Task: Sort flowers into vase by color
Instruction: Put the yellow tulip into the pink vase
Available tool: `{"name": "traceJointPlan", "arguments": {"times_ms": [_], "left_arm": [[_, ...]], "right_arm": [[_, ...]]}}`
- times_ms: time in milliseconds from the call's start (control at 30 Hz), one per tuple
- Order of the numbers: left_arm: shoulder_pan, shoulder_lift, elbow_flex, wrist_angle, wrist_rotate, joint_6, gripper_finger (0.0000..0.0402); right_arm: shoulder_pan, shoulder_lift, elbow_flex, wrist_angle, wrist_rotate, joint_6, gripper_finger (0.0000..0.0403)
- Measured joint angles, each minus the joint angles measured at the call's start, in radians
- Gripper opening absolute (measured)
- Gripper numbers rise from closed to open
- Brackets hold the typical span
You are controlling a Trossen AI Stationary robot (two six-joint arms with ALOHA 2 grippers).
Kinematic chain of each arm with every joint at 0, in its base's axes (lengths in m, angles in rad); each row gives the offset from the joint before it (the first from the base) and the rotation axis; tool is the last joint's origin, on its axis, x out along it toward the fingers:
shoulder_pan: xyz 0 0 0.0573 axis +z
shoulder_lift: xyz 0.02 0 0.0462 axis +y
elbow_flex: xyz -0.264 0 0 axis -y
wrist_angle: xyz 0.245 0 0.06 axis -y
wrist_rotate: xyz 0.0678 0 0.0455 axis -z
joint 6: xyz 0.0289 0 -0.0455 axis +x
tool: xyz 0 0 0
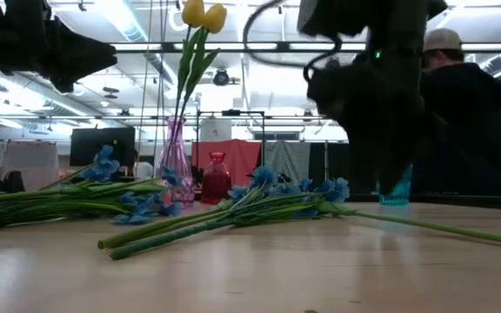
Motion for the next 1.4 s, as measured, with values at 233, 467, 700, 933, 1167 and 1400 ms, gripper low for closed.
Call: {"name": "traceJointPlan", "arguments": {"times_ms": [233, 467, 700, 933, 1167, 1400], "left_arm": [[0.000, 0.005, 0.000, 0.004, -0.017, 0.003, 0.0163], [0.000, 0.005, 0.000, 0.003, -0.017, 0.003, 0.0163], [0.000, 0.005, 0.000, 0.002, -0.017, 0.003, 0.0163], [0.000, 0.005, 0.000, 0.001, -0.016, 0.000, 0.0163], [0.000, 0.005, 0.000, -0.023, 0.020, -0.057, 0.0163], [0.000, 0.005, 0.000, -0.027, 0.051, -0.104, 0.0163]], "right_arm": [[0.001, 0.119, 0.104, -0.061, 0.008, -0.036, 0.0195], [-0.001, 0.207, 0.199, -0.158, 0.038, -0.056, 0.0178], [-0.006, 0.233, 0.217, -0.173, 0.023, -0.062, 0.0086], [-0.020, 0.229, 0.214, -0.193, 0.018, -0.076, 0.0014], [-0.047, 0.176, 0.210, -0.381, 0.169, -0.042, 0.0006], [-0.137, 0.109, 0.209, -0.349, 0.330, -0.203, 0.0003]]}}
